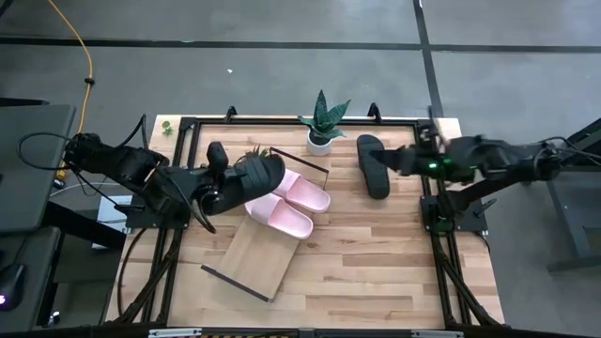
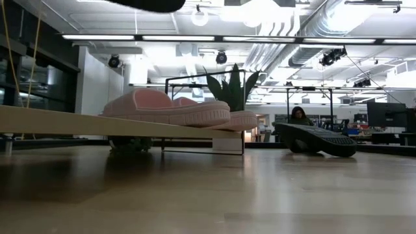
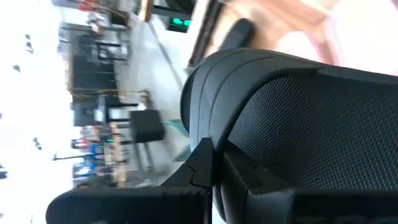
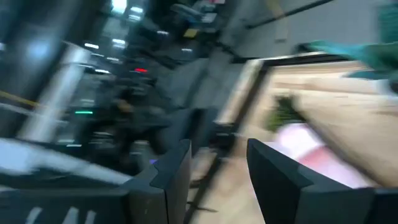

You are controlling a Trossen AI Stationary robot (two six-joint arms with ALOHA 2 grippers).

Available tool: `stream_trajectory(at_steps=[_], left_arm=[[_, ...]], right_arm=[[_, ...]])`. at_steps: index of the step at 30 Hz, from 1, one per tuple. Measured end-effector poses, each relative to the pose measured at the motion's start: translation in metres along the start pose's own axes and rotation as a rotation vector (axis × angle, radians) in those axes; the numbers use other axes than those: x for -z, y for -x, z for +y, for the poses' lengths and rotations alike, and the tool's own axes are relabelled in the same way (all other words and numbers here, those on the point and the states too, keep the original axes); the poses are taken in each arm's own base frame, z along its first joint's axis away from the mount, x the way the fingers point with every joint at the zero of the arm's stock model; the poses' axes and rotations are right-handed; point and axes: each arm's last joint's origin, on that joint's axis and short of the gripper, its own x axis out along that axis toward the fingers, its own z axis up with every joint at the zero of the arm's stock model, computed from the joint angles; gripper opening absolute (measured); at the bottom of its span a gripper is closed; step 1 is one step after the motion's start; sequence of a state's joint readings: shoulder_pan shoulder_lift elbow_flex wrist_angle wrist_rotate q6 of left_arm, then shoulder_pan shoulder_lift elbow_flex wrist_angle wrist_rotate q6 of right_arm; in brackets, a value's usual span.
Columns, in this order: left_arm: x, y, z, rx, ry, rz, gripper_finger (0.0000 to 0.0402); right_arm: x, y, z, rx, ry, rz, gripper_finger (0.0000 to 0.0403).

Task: Pick and place slides into the shelf
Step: Put the left black slide on the shelf

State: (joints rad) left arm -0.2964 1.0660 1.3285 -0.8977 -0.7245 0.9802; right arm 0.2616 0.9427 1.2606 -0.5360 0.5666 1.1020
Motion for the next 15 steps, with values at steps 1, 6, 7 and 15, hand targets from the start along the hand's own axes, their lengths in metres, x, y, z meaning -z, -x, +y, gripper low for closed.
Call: stream_trajectory(at_steps=[1,6,7,15], left_arm=[[-0.001,0.000,0.002,-0.023,-0.018,-0.004,0.0000],[-0.009,0.002,0.018,-0.158,-0.095,-0.055,0.0000],[-0.011,0.002,0.021,-0.185,-0.097,-0.065,0.0000],[-0.017,0.004,0.029,-0.246,-0.186,-0.145,0.0000]], right_arm=[[-0.001,0.004,0.003,-0.036,-0.019,-0.002,0.0146],[0.006,0.000,0.012,-0.077,-0.059,-0.008,0.0146],[0.009,-0.004,0.013,-0.070,-0.066,-0.004,0.0146],[0.037,-0.053,0.025,-0.117,-0.149,0.070,0.0147]])
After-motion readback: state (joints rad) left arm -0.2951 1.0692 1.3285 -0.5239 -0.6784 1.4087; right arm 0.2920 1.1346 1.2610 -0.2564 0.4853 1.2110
